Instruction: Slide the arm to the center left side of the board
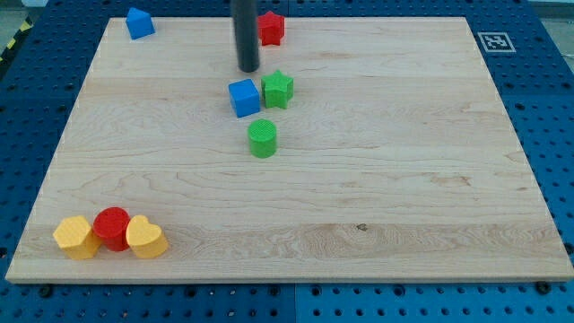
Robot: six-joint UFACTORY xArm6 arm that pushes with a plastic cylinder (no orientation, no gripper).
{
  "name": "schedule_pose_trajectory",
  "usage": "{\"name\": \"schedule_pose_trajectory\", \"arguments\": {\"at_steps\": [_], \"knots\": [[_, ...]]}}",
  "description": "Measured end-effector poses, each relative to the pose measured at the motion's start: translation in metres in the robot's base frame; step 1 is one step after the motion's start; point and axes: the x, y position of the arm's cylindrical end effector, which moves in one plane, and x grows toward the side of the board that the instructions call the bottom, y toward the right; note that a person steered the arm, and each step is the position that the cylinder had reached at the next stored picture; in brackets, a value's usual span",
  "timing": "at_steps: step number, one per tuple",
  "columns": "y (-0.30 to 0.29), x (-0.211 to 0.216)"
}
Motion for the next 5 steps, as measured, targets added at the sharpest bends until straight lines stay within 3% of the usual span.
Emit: {"name": "schedule_pose_trajectory", "arguments": {"at_steps": [2,3,4,5], "knots": [[-0.025,0.006],[-0.029,0.034],[-0.084,0.084],[-0.178,0.125]]}}
